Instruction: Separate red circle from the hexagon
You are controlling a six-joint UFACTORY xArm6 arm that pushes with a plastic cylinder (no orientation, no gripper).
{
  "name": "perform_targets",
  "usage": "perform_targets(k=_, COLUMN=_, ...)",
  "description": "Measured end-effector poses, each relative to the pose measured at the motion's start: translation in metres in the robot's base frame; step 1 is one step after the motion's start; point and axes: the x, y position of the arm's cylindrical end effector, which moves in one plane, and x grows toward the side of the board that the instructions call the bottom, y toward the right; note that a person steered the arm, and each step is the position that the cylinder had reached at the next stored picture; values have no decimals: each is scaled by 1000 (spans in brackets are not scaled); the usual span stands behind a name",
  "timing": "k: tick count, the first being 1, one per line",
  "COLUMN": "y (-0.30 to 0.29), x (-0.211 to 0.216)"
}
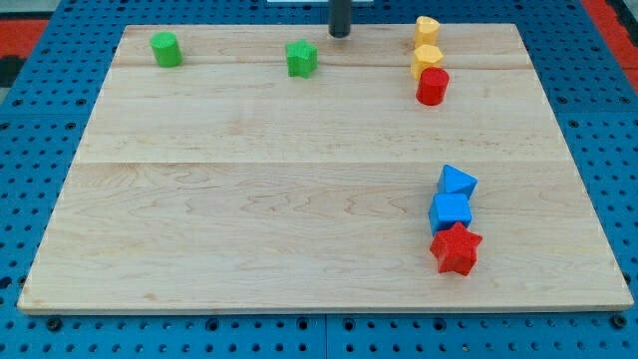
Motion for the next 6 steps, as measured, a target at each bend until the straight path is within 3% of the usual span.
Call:
perform_targets(k=2, y=39, x=57)
perform_targets(k=6, y=133, x=97)
